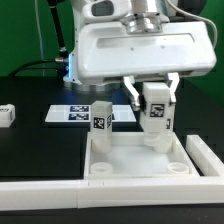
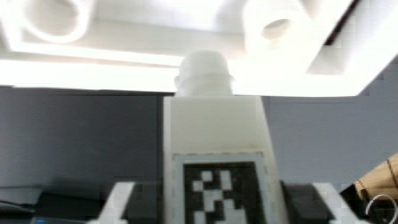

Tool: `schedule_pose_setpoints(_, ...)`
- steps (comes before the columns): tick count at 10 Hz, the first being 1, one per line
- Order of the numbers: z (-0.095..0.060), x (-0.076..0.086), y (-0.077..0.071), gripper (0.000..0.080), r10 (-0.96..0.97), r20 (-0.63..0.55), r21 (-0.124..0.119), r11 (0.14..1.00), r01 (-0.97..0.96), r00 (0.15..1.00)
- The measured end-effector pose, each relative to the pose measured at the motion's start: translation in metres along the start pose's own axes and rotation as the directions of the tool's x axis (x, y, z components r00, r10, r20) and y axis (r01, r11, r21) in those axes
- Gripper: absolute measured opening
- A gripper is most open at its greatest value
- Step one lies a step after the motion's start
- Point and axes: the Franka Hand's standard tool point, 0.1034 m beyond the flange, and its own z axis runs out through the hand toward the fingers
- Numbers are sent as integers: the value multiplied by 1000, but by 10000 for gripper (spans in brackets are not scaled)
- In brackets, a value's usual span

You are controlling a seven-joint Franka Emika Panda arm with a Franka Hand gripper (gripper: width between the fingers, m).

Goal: Assemble square table

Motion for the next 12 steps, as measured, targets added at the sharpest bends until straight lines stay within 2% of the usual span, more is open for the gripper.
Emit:
schedule_pose_setpoints(1, 0, 3, -11, 288, 10, -4, 10, 1000, -10, 1000)
schedule_pose_setpoints(3, 0, 1, -7, 288, 6, -2, 4, 1000, -6, 1000)
schedule_pose_setpoints(7, 1, 0, -8, 288, 3, -17, 0, 1000, -3, 1000)
schedule_pose_setpoints(10, 8, -5, -13, 288, 5, -4, 9, 1000, -5, 1000)
schedule_pose_setpoints(12, 20, -9, -17, 288, 10, 6, 18, 1000, -10, 1000)
